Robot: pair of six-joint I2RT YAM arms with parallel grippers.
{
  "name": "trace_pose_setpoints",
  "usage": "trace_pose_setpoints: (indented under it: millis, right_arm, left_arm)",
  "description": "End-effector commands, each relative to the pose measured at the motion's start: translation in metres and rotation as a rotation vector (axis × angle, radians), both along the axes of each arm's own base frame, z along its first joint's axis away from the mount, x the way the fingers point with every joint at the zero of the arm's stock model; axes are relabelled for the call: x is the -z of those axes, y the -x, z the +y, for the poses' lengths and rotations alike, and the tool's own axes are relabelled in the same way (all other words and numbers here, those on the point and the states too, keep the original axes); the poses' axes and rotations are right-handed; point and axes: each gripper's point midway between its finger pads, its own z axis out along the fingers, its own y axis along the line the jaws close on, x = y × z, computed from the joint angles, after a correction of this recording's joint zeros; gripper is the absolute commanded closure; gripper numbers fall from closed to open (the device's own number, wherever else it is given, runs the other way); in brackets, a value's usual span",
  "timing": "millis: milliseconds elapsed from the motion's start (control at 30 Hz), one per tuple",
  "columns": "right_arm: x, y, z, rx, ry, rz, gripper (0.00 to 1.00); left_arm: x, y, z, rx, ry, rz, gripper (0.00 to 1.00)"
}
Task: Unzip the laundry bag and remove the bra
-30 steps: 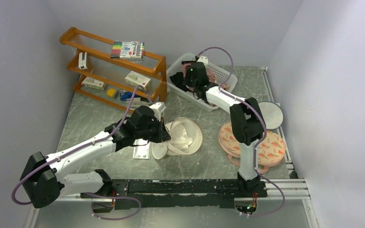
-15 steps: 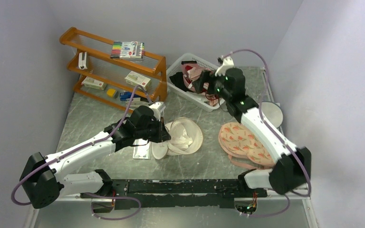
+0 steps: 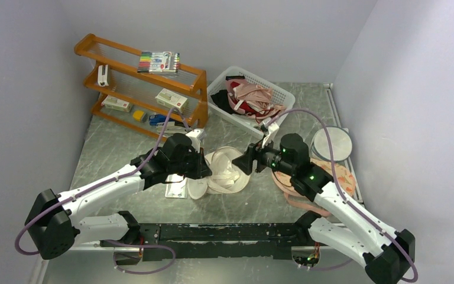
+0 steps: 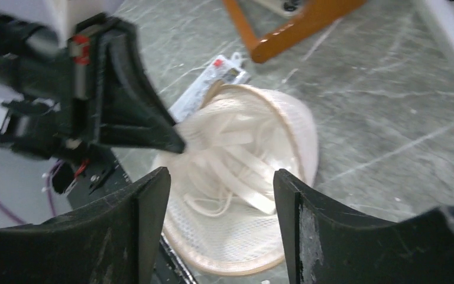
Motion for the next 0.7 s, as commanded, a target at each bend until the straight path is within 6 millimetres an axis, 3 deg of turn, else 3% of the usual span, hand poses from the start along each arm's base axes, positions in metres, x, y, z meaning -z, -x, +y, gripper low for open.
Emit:
trace_pose_setpoints:
  millis: [0, 200, 300, 400, 667]
  right_arm:
    - [-0.004, 0.018, 0.014, -0.083, 0.031, -0.026, 0.38]
    - [0.030, 0.022, 0.043, -0.110, 0.068, 0.024, 0.51]
    - [0.051, 0.008, 0.048, -0.014, 0.110, 0.029, 0.57]
    - [0.070, -0.008, 0.047, 0.132, 0.120, 0.037, 0.58]
    - [0.093, -0.032, 0.066, 0.320, 0.049, -0.028, 0.57]
  left_arm:
    - [-0.003, -0.005, -0.003, 0.004, 0.016, -0.031, 0.93]
    - [-0.004, -0.005, -0.003, 0.002, 0.021, -0.034, 0.93]
    - [-0.007, -0.006, -0.002, -0.001, 0.022, -0.039, 0.93]
    - [-0.011, -0.005, -0.004, 0.003, 0.036, -0.039, 0.93]
    - [-0.014, -0.004, -0.012, 0.026, 0.060, -0.026, 0.93]
